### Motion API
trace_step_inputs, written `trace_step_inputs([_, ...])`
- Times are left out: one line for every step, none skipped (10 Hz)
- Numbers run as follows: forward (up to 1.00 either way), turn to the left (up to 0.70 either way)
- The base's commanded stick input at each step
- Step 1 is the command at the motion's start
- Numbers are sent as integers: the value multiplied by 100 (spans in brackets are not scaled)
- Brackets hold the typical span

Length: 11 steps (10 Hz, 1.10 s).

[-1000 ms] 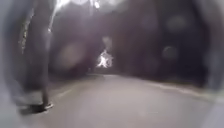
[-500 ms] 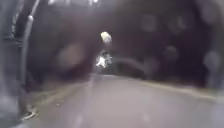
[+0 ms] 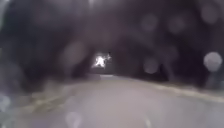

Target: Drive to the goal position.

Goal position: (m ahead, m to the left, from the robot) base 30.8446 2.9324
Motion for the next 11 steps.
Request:
trace_step_inputs([100,0])
trace_step_inputs([100,0])
trace_step_inputs([100,0])
trace_step_inputs([100,0])
trace_step_inputs([100,0])
trace_step_inputs([100,0])
trace_step_inputs([100,0])
trace_step_inputs([100,0])
trace_step_inputs([100,0])
trace_step_inputs([100,0])
trace_step_inputs([100,0])
